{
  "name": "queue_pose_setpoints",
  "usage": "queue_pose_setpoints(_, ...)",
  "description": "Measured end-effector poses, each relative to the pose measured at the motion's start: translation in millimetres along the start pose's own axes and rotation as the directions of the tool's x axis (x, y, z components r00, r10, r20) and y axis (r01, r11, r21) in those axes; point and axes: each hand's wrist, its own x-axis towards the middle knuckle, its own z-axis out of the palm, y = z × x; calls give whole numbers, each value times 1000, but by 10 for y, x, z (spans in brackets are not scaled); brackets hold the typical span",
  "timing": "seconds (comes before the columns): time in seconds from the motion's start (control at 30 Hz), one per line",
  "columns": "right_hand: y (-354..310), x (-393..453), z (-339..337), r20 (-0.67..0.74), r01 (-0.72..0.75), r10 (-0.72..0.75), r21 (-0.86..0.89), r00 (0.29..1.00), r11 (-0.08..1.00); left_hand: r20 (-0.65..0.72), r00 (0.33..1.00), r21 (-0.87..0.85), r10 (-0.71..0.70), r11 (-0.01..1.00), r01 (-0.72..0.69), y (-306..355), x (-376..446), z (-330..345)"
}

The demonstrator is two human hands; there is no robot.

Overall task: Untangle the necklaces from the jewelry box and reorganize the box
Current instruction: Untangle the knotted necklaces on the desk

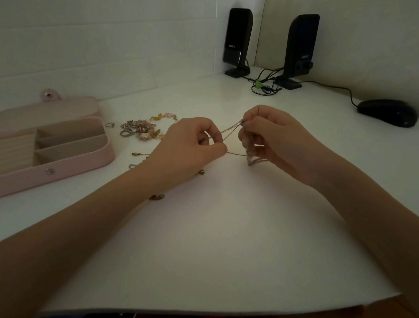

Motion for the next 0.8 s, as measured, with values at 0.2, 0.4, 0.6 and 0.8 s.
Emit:
queue_pose_setpoints(0.2,9,1,-28,36,-21,21,-4,999,1000,-28,998,-29,-55,998,55,-20,22,-2)
queue_pose_setpoints(0.4,32,13,-35,42,-7,11,-76,999,997,-39,999,7,-23,1000,24,2,10,-16)
queue_pose_setpoints(0.6,38,10,-47,31,14,-10,-139,999,990,-101,995,-7,-13,1000,13,-19,18,-15)
queue_pose_setpoints(0.8,47,7,-47,49,67,-60,-141,997,988,-53,999,-99,5,995,-10,50,-4,-9)
